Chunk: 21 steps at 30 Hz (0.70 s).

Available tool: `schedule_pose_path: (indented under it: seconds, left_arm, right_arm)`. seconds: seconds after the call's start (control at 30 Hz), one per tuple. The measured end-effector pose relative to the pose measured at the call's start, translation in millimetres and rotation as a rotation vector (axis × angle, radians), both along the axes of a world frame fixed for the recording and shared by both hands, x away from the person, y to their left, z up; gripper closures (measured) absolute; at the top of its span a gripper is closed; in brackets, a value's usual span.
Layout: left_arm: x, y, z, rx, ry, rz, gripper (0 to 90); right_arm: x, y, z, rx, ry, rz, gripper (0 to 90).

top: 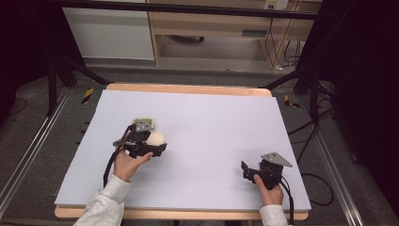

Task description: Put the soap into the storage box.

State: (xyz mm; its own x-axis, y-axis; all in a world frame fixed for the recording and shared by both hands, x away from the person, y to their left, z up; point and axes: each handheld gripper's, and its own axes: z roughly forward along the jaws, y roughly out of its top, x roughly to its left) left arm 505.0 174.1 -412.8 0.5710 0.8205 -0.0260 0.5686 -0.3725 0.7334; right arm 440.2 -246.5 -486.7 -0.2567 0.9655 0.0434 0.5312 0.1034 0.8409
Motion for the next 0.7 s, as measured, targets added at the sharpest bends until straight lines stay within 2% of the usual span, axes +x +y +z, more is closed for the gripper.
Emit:
schedule_pose_path:
  seconds: [0.7]
  left_arm:
    - [21.8, 19.6, 1.6, 0.020, -0.002, 0.057, 24.2]
  right_arm:
    - [0.0, 0.2, 0.1, 0.002, 0.003, 0.000, 4.2]
